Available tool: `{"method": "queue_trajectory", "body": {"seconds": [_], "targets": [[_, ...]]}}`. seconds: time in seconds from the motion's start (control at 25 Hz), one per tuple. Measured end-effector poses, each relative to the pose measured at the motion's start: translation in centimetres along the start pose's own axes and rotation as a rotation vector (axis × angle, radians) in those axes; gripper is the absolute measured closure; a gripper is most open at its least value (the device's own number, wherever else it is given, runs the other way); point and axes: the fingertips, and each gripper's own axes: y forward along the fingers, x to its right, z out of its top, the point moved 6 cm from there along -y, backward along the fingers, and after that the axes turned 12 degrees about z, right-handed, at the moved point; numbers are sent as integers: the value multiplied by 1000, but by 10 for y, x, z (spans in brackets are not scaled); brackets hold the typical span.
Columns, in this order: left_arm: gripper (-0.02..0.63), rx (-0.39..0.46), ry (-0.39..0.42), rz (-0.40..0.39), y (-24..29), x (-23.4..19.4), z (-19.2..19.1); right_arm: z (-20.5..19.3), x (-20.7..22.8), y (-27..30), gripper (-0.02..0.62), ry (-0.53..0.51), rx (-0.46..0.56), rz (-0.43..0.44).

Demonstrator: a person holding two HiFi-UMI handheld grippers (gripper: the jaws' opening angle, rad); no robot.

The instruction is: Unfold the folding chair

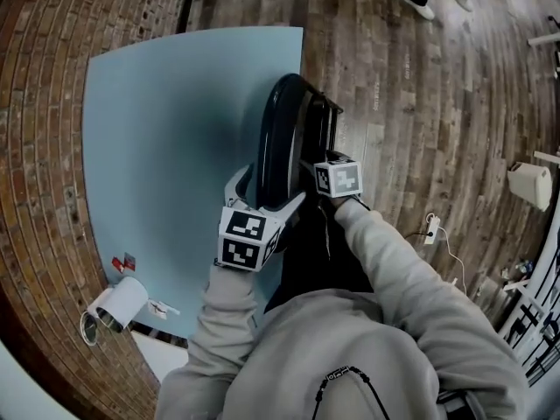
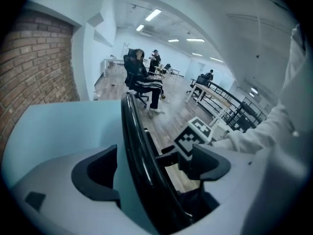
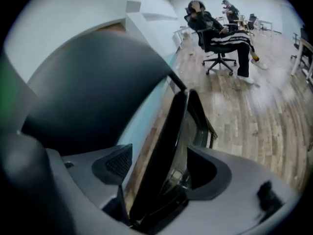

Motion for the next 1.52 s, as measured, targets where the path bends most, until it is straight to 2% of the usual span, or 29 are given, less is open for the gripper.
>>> {"method": "queue_trajectory", "body": {"seconds": [0.08, 0.16, 0.28, 0.36, 0.44, 0.48, 0.56, 0.6, 0.64, 0.76, 0.88, 1.08, 1.24, 1.4, 1.52], "targets": [[143, -40, -46, -45, 10, 7, -7, -9, 3, 16, 262, -12, -68, -34], [143, -60, -55, -63, 14, 14, -10, -16, 4, 27, 262, -10, -101, -53], [144, -96, -19, -54, 18, 20, -13, -22, 9, 41, 263, 2, -116, -70], [163, -119, -29, -31, 20, 17, -13, -22, 10, 51, 264, 2, -124, -64], [227, -135, -61, -2, 21, 11, -13, -25, 9, 61, 264, -6, -158, -55], [292, -139, -89, 4, 21, 7, -13, -28, 10, 65, 264, -13, -183, -58], [464, -153, -130, 0, 19, -3, -13, -33, 12, 70, 267, -18, -224, -61], [506, -160, -129, -6, 19, -6, -13, -33, 13, 71, 288, -20, -230, -57], [506, -166, -120, -13, 20, -7, -12, -30, 14, 71, 383, -21, -231, -58], [506, -170, -104, -13, 21, -8, -11, -26, 12, 71, 411, -8, -212, -62], [512, -168, -126, -2, 20, -8, -12, -24, 11, 73, 420, -6, -171, -47], [517, -168, -169, -10, 20, -5, -12, -35, 28, 52, 428, 26, -275, -162], [526, -136, -268, -10, 19, 6, -8, -32, 39, 38, 437, 53, -233, -89], [525, -144, -241, -18, 21, 40, 1, -42, 56, 8, 442, 104, -246, -48], [520, -133, -256, -9, 24, 66, 10, -39, 73, -8, 443, 91, -229, -46]]}}
